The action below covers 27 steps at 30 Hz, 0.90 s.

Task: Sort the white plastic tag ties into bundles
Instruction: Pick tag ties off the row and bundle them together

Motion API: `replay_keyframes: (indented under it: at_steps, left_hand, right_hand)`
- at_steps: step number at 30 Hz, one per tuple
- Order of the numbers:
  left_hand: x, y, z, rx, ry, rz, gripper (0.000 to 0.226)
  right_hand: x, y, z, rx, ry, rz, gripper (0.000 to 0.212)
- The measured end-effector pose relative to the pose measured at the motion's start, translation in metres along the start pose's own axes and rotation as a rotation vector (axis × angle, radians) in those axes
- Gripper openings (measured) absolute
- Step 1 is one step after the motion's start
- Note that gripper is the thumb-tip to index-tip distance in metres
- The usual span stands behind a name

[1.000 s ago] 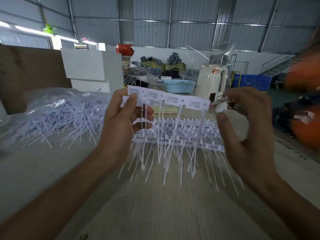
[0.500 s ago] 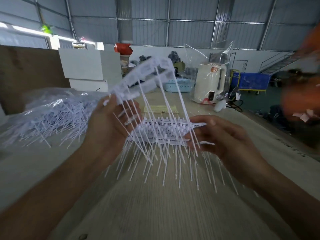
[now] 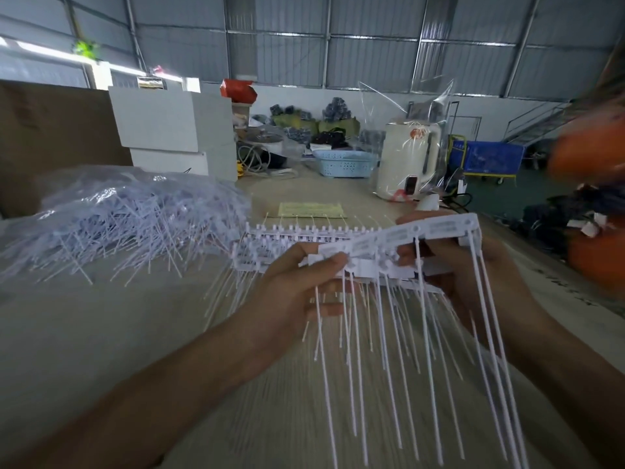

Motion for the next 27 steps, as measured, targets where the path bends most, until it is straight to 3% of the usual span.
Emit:
replay_keyframes:
  at_steps: [5,8,11,15,19,21,23,27]
  left_hand:
    - [0.002,0.010,-0.001,-0.019,0.013,0.013,0.054]
    - [0.007,0.012,0.001,-0.063,0.030,0.075,0.042]
    - [0.010,0.014,-0.002,-0.207,0.003,0.434,0.026]
    - [0.007,0.026,-0.006,-0.455,-0.024,0.698,0.012]
    - [0.012,0.044,-0.006,-0.599,0.043,0.724,0.007]
    - [0.015,0.049,-0.007,-0.626,0.054,0.695,0.006]
    - [0.019,0.052,-0.006,-0.626,0.077,0.642,0.007]
    - [0.033,0.053,0.002,-0.556,0.140,0.548,0.017]
  right_hand:
    - [-0.007,-0.005,-0.002,0.030,0.013,-0.015,0.030]
    - [-0.010,-0.004,-0.004,0.064,-0.057,-0.038,0.011]
    - [-0.017,-0.013,-0.007,0.133,-0.092,-0.196,0.044]
    - [-0.017,-0.023,-0.008,0.098,-0.105,-0.275,0.017]
    - [0.011,-0.051,0.001,0.069,-0.132,-0.252,0.029]
    - [0.029,-0.069,0.004,0.154,-0.210,-0.198,0.044]
    - [0.046,-0.076,0.008,0.229,-0.241,-0.192,0.044]
    - [0.066,-0.075,0.019,0.256,-0.034,-0.443,0.033]
Point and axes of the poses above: each hand's wrist, its own z-axis towards the middle knuckle, its own x-axis out of the back of the hand, y = z × x, the point moved 2 cm from there along z, towards the middle knuckle, and after that the axes turned 4 degrees about z, right-handed, at the moved point
